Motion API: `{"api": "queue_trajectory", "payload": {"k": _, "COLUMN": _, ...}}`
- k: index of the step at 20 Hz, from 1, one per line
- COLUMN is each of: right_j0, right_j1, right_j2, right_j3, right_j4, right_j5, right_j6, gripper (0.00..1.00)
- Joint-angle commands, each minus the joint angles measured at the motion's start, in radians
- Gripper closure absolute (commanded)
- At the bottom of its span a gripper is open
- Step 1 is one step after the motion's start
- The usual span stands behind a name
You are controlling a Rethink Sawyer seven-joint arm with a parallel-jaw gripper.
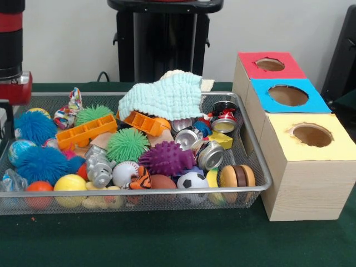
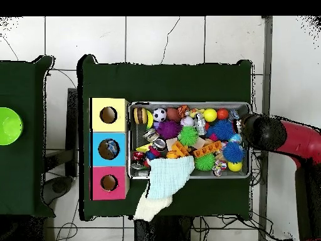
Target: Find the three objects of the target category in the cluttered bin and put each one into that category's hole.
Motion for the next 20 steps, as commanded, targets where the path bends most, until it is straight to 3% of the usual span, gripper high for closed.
{"api": "queue_trajectory", "payload": {"k": 1, "right_j0": 0.0, "right_j1": 0.047, "right_j2": 0.088, "right_j3": 0.083, "right_j4": 0.028, "right_j5": 0.032, "right_j6": -0.083, "gripper": 1.0}}
{"api": "queue_trajectory", "payload": {"k": 11, "right_j0": -0.03, "right_j1": 0.239, "right_j2": 0.167, "right_j3": -0.032, "right_j4": -0.035, "right_j5": -0.153, "right_j6": -0.128, "gripper": 1.0}}
{"api": "queue_trajectory", "payload": {"k": 16, "right_j0": -0.007, "right_j1": 0.26, "right_j2": 0.143, "right_j3": -0.062, "right_j4": -0.062, "right_j5": -0.16, "right_j6": -0.119, "gripper": 1.0}}
{"api": "queue_trajectory", "payload": {"k": 17, "right_j0": 0.0, "right_j1": 0.257, "right_j2": 0.129, "right_j3": -0.064, "right_j4": -0.065, "right_j5": -0.158, "right_j6": -0.106, "gripper": 0.0}}
{"api": "queue_trajectory", "payload": {"k": 20, "right_j0": 0.032, "right_j1": 0.247, "right_j2": 0.089, "right_j3": -0.081, "right_j4": -0.082, "right_j5": -0.15, "right_j6": -0.076, "gripper": 0.0}}
